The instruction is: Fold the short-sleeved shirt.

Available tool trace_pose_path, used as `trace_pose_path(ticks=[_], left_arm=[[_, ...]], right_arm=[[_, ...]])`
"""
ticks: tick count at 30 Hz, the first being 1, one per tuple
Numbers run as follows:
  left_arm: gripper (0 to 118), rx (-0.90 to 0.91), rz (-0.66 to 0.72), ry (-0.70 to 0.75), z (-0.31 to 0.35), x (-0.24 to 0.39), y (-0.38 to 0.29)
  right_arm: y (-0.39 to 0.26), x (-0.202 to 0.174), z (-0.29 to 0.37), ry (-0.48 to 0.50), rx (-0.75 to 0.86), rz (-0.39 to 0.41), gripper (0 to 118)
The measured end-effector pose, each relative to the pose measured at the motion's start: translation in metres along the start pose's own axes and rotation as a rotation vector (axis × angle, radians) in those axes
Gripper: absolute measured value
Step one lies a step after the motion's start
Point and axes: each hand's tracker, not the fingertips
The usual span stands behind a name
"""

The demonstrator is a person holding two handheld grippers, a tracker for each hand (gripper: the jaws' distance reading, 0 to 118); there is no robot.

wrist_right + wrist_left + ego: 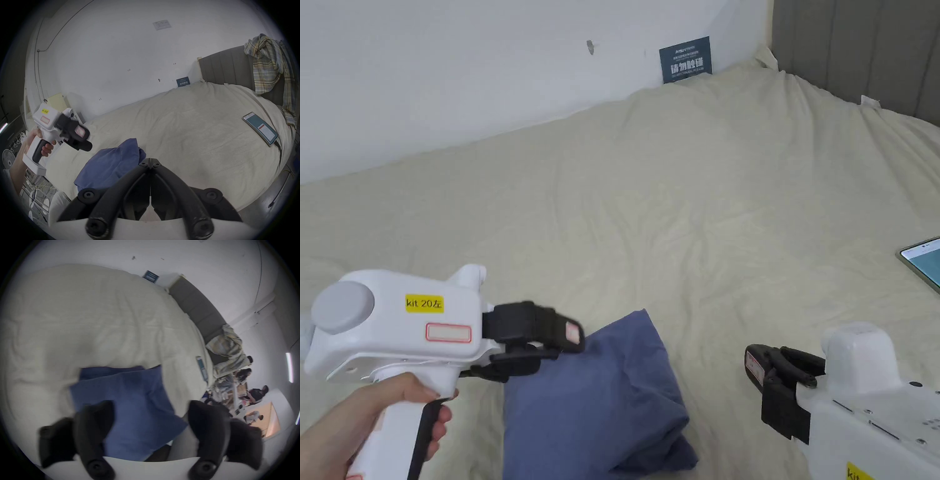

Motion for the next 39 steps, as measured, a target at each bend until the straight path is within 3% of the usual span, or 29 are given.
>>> trace_pose_path(ticks=[1, 2, 5, 9, 17, 25, 33, 39], left_arm=[[34, -0.012, -0.004, 0.028, -0.001, -0.002, -0.004], [13, -0.003, 0.007, 0.038, -0.006, -0.001, -0.009], [6, -0.026, -0.009, 0.020, -0.021, -0.003, -0.018], [5, -0.051, -0.016, -0.051, -0.047, 0.012, -0.018], [5, -0.194, -0.092, -0.038, -0.125, 0.048, -0.015], [5, -0.245, -0.139, -0.092, -0.160, 0.075, -0.019], [4, -0.081, -0.142, -0.109, -0.087, 0.052, -0.019], [4, 0.096, -0.008, -0.059, 0.006, -0.018, -0.042]], right_arm=[[0.000, 0.000, -0.001, 0.000, -0.001, -0.001, 0], [0.000, 0.000, -0.002, 0.000, -0.001, -0.001, 0], [0.000, 0.000, -0.003, 0.001, -0.004, -0.002, 0], [-0.001, 0.000, -0.005, -0.002, -0.014, 0.009, 0], [-0.003, 0.010, -0.004, -0.017, -0.017, 0.004, 0], [-0.005, 0.021, -0.002, -0.045, -0.026, -0.017, 0], [0.000, 0.009, 0.000, -0.044, -0.018, 0.016, 0], [0.003, -0.031, -0.015, 0.013, -0.006, 0.091, 0]])
